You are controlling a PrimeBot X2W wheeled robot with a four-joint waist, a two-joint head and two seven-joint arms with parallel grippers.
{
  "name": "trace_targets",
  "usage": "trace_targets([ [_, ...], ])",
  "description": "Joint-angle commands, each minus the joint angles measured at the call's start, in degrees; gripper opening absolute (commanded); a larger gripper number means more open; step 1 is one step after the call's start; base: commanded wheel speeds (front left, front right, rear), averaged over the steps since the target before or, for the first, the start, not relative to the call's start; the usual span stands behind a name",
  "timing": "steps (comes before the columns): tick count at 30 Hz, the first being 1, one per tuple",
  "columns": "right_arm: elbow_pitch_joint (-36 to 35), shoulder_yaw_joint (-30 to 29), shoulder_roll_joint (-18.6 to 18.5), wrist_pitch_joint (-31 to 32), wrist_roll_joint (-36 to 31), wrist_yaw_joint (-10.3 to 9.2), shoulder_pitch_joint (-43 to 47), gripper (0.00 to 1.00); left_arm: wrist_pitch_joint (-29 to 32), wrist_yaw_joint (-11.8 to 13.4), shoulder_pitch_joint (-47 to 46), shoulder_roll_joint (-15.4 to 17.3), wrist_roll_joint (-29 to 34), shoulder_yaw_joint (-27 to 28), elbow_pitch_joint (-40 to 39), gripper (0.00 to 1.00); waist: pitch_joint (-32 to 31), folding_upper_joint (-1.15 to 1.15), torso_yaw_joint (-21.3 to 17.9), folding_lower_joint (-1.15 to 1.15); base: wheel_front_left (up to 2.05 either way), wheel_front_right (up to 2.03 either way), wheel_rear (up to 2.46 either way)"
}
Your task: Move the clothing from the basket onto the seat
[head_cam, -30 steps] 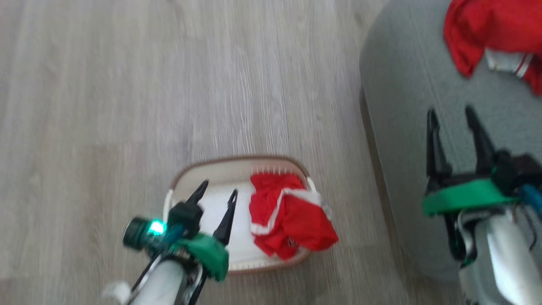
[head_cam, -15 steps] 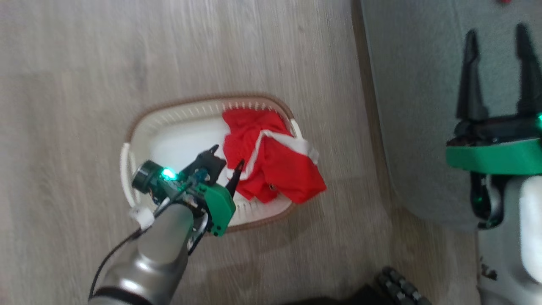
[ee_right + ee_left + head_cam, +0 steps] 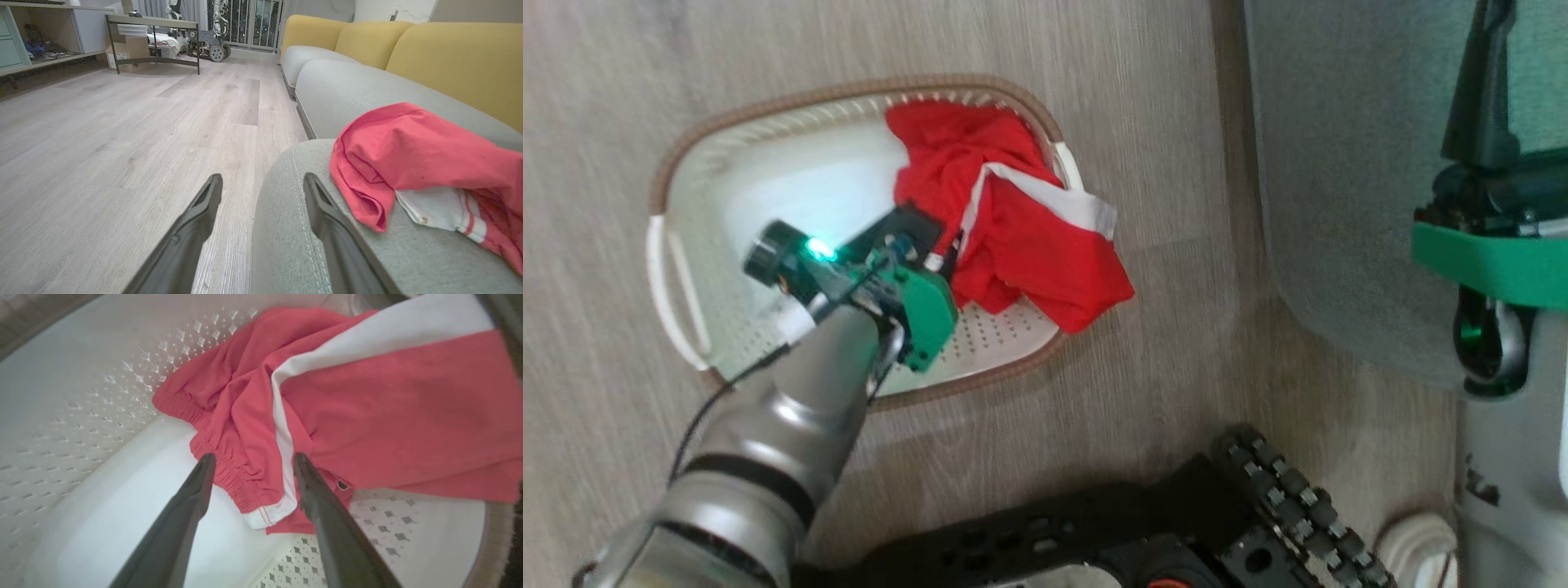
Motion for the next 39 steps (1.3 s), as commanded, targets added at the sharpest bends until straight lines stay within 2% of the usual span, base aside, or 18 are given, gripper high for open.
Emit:
trace_targets([
  [1, -2.6, 1.4, 0.1, -0.4, 0.5, -0.01, 0.1, 1.00, -0.3, 0.7, -0.7, 0.2, -0.4, 0.4, 0.9, 1.00, 3.0, 0.00, -1.5, -0.01, 0.00, 0.00, 0.00],
  [10, -6.1, 2.6, 0.1, -0.4, 1.5, -0.01, -3.0, 1.00, -0.5, 0.3, -5.8, 0.3, -1.9, 0.2, 7.0, 1.00, 6.6, 0.00, -3.2, -0.01, 0.00, 0.00, 0.00],
  [20, -7.0, 2.3, 0.1, -0.4, 2.0, -0.01, -1.9, 1.00, 0.7, -1.0, -7.5, 0.2, -2.2, -2.1, 8.5, 1.00, 7.5, 0.00, -3.9, -0.01, 0.00, 0.00, 0.00],
  [21, -7.0, 2.3, 0.1, -0.4, 2.1, -0.01, -1.8, 1.00, 0.9, -1.1, -7.5, 0.2, -2.3, -2.4, 8.5, 0.97, 7.5, 0.00, -4.0, -0.01, 0.00, 0.00, 0.00],
  [22, -6.9, 2.3, 0.1, -0.4, 2.2, -0.01, -1.7, 1.00, 1.1, -1.1, -7.5, 0.2, -2.5, -2.7, 8.5, 0.54, 7.5, 0.00, -4.1, -0.01, 0.00, 0.00, 0.00],
  [23, -6.9, 2.2, 0.1, -0.4, 2.2, -0.01, -1.7, 1.00, 1.3, -1.2, -7.5, 0.2, -2.6, -3.0, 8.5, 0.30, 7.4, 0.00, -4.1, -0.01, 0.00, 0.00, 0.00],
  [24, -6.9, 2.2, 0.1, -0.4, 2.3, -0.01, -1.7, 1.00, 1.3, -1.2, -7.5, 0.2, -2.7, -3.2, 8.5, 0.00, 7.4, 0.00, -4.2, -0.01, 0.00, 0.00, 0.00],
  [34, -5.4, 1.8, 0.1, -0.4, 3.6, -0.01, -3.0, 1.00, -1.3, -0.5, -8.8, 0.3, -3.7, -4.3, 8.7, 0.00, 6.1, 0.00, -4.5, -0.01, 0.00, 0.00, 0.00],
  [39, -4.0, 2.6, 0.1, -0.4, 3.5, -0.01, -3.7, 1.00, -2.9, -1.5, -8.5, 1.3, -3.7, -4.9, 8.1, 0.00, 2.2, 0.00, -4.0, -0.01, 0.00, 0.00, 0.00],
])
